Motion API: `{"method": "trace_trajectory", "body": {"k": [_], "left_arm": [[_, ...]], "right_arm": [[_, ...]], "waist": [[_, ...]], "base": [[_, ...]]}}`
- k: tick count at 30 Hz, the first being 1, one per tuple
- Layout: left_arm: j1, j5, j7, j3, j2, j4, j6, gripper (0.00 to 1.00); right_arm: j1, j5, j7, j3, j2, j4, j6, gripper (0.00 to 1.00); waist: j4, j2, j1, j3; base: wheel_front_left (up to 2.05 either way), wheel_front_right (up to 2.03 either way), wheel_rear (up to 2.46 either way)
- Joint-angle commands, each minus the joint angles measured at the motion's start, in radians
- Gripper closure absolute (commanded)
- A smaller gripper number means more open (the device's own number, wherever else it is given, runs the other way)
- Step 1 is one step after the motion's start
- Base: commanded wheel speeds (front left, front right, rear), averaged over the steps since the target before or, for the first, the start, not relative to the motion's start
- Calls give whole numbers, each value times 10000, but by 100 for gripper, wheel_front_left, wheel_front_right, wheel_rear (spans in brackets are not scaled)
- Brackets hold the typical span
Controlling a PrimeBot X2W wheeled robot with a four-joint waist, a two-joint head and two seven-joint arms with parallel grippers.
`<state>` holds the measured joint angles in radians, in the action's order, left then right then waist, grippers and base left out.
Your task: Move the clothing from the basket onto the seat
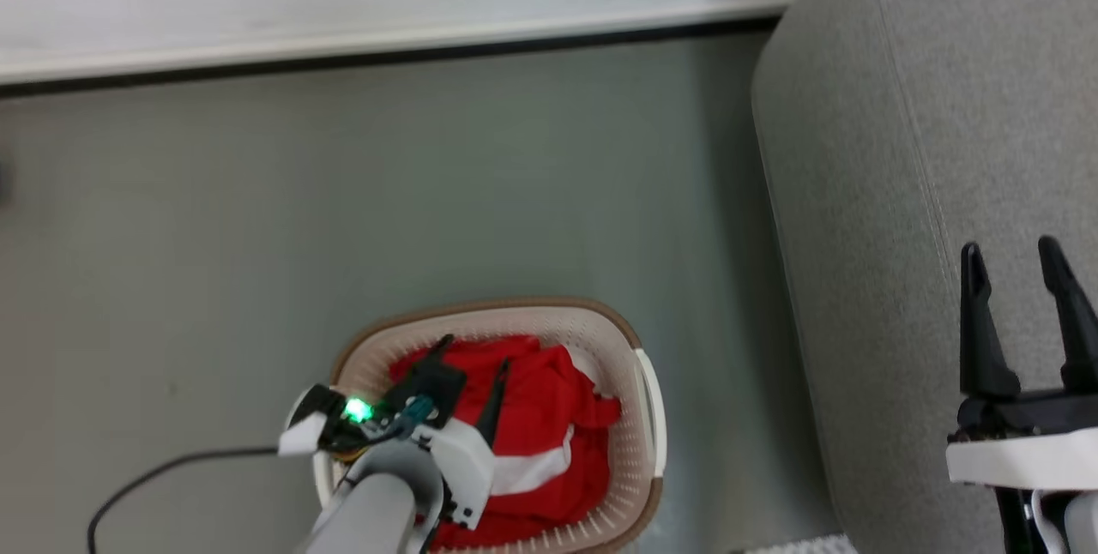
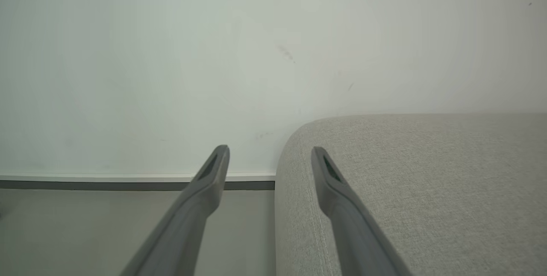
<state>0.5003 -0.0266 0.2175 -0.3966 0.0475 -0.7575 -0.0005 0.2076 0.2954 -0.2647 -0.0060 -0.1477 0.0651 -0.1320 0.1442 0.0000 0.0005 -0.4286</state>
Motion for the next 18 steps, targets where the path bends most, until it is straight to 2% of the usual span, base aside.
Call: {"method": "trace_trajectory", "body": {"k": [1,7,18], "left_arm": [[248,-170,-38,-57,56,-139,-48,0],[1561,-278,-802,-613,63,-1617,-483,0],[3415,-247,-1483,-799,219,-3515,-657,0]], "right_arm": [[211,54,5,-9,46,-72,24,0],[865,255,5,-38,135,-522,24,0],[1636,441,5,33,300,-1345,24,0]], "waist": [[516,0,-5,-795],[957,0,-5,-2086],[1463,0,-5,-4124]], "base": [[0,0,0],[0,0,0],[0,0,0]]}}
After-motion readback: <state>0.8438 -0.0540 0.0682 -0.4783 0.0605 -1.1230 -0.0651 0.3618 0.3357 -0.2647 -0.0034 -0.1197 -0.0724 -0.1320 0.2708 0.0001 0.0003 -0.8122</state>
